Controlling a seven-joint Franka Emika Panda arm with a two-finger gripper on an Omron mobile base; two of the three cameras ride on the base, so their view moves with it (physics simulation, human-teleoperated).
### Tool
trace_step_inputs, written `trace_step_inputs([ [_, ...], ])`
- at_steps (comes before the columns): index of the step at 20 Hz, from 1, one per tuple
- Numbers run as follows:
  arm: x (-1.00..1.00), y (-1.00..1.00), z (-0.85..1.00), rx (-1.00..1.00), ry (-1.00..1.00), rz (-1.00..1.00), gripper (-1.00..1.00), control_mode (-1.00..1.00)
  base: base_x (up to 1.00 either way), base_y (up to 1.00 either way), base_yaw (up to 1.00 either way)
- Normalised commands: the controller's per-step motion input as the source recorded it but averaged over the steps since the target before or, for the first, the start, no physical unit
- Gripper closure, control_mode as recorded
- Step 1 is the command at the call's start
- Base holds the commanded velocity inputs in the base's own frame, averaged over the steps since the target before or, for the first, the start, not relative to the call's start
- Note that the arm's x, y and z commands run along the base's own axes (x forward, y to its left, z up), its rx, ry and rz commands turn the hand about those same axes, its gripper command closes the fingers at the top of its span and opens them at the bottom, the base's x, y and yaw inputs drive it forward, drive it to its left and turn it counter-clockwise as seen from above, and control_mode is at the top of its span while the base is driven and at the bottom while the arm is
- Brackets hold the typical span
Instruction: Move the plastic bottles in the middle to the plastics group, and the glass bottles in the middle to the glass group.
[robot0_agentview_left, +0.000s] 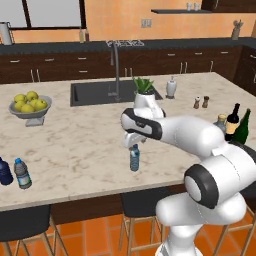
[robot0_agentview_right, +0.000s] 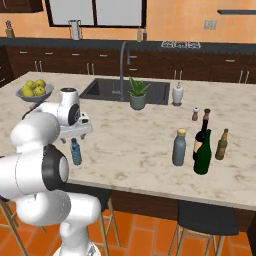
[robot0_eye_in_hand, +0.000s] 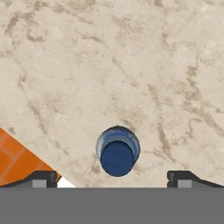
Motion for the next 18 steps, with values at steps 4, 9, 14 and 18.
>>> trace_step_inputs([
  [4,0.00,0.00,-0.15,0.00,-0.06,-0.03,-1.00,-1.00,0.00,0.00,0.00],
  [9,0.03,0.00,-0.12,0.00,-0.01,0.00,-1.00,-1.00,0.00,0.00,0.00],
  [14,0.18,0.01,-0.03,0.00,-0.01,0.00,-1.00,-1.00,0.00,0.00,0.00],
  [18,0.14,0.01,-0.10,0.00,0.00,0.00,-1.00,-1.00,0.00,0.00,0.00],
])
